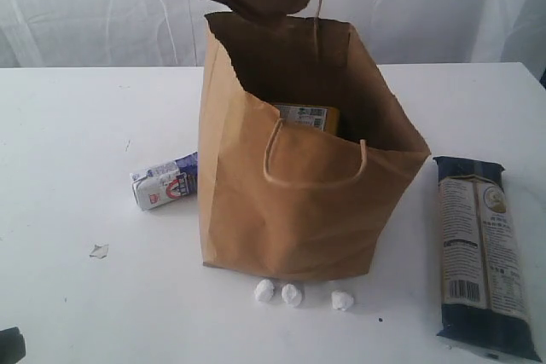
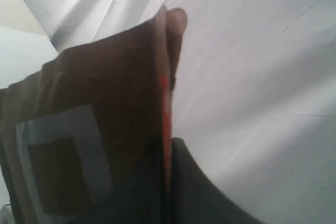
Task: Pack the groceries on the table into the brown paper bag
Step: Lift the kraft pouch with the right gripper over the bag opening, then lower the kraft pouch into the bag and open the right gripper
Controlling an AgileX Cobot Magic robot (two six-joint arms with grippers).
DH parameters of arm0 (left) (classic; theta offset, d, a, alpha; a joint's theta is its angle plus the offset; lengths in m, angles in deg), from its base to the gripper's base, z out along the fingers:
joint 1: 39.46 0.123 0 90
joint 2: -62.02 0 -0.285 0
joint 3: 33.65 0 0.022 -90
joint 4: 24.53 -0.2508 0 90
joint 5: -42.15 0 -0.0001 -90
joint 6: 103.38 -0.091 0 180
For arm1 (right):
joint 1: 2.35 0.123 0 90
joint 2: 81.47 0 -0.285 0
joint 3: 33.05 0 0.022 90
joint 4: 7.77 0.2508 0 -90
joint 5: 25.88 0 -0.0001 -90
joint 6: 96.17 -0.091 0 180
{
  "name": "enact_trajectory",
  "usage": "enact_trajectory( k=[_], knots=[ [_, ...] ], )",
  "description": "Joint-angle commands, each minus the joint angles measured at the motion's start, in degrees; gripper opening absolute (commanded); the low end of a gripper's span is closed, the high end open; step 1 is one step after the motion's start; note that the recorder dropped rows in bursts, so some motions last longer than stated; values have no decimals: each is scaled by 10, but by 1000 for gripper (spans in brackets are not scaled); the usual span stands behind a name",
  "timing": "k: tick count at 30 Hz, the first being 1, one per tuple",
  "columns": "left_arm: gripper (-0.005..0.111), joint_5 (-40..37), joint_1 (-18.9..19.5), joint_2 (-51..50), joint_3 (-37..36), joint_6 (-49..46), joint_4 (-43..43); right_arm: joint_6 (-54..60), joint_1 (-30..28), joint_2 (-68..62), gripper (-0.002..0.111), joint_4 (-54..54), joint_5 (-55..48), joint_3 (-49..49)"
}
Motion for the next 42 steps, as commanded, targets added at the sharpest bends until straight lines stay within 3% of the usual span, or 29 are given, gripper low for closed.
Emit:
enact_trajectory(
  k=[1,6,15,42],
  knots=[
    [0,0,-3,3,-1,0,3,0,-2,6,0,-19,22,8],
    [0,0,-3,3,-1,0,3,-58,-2,5,0,-84,5,8],
    [0,0,-3,3,-1,0,3,-272,-2,-11,0,-313,-57,8],
    [0,0,-3,3,-1,0,3,-334,-2,-74,0,-372,-221,8]
  ],
)
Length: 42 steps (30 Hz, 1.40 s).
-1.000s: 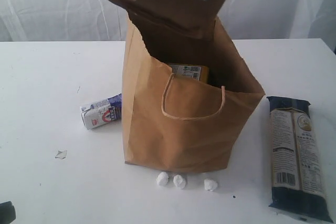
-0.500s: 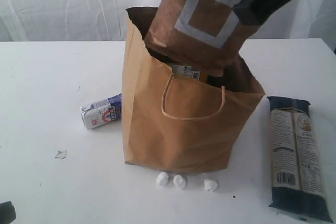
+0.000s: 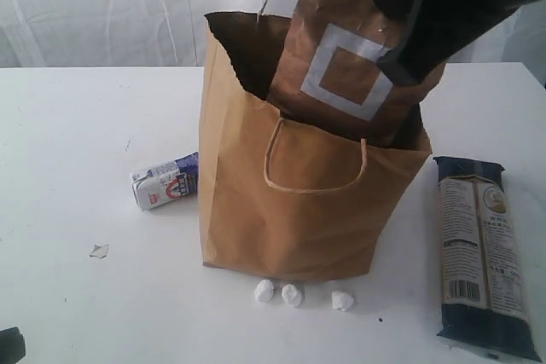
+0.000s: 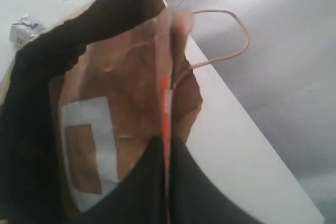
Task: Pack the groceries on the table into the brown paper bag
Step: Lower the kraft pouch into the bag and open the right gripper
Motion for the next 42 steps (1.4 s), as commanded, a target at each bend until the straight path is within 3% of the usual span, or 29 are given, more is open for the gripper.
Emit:
enact_trajectory(
  k=[1,16,30,34,39,42],
  knots=[
    [0,0,-3,3,-1,0,3,-17,-2,4,0,-24,-3,8],
    [0,0,-3,3,-1,0,3,94,-2,-1,0,122,-56,8],
    [0,0,-3,3,-1,0,3,128,-2,-56,1,138,-51,8],
    [0,0,-3,3,-1,0,3,132,-2,-56,14,139,-51,8],
    [0,0,-3,3,-1,0,3,132,-2,-56,48,143,-49,8],
    [0,0,-3,3,-1,0,3,132,-2,-56,55,143,-44,8]
  ],
)
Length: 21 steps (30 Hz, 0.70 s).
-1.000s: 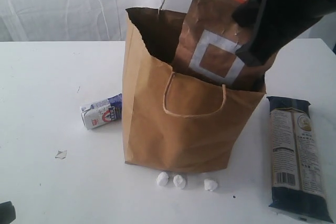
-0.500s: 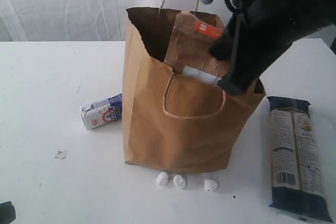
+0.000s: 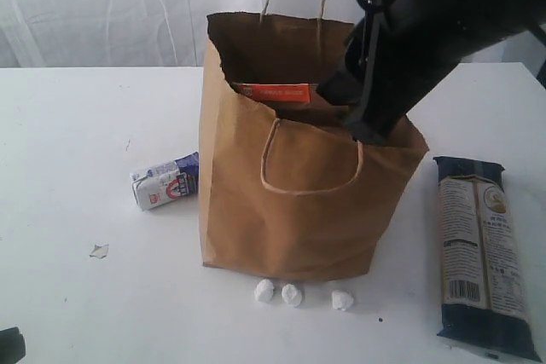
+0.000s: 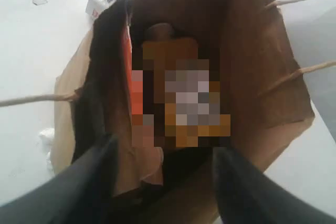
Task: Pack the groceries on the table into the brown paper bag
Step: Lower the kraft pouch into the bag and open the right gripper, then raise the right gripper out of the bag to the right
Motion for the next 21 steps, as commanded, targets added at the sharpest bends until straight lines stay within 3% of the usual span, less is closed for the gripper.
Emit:
enact_trajectory(
  k=[1,6,11,16,19,21],
  knots=[
    [0,0,-3,3,-1,0,3,5,-2,4,55,4,13,3],
    [0,0,-3,3,-1,0,3,-47,-2,17,55,-17,34,13],
    [0,0,-3,3,-1,0,3,-384,-2,93,55,-235,13,26],
    [0,0,-3,3,-1,0,3,-686,-2,171,56,-466,-105,24],
    [0,0,-3,3,-1,0,3,-698,-2,181,56,-467,-159,-13],
    [0,0,-3,3,-1,0,3,-723,-2,181,62,-450,-160,-58]
  ],
)
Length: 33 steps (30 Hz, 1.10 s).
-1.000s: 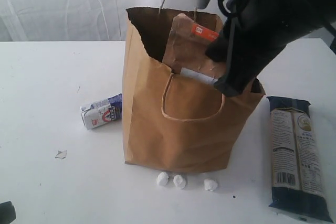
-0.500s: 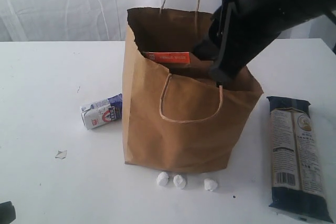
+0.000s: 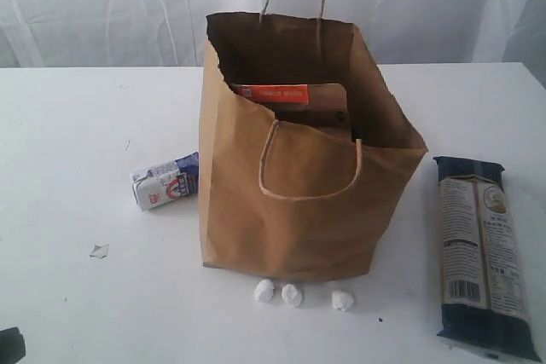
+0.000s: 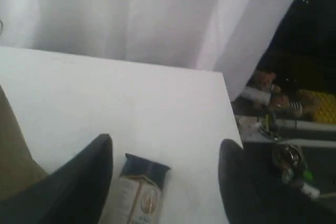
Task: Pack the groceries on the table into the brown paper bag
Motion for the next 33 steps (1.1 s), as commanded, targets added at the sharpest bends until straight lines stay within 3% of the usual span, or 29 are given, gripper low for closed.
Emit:
enact_trajectory(
  k=[1,5,9,13,19,24,33],
  knots=[
    [0,0,-3,3,-1,0,3,-81,-3,-2,68,7,2,-84],
    [0,0,-3,3,-1,0,3,-146,-36,-2,73,7,60,-164],
    [0,0,-3,3,-1,0,3,-137,-41,-2,73,36,66,-189],
    [0,0,-3,3,-1,0,3,-42,-41,-2,72,102,49,-190],
    [0,0,-3,3,-1,0,3,86,-40,-2,60,277,25,-222],
    [0,0,-3,3,-1,0,3,151,-15,-11,58,417,96,-308],
    [0,0,-3,3,-1,0,3,161,16,-78,58,439,285,-403]
  ],
)
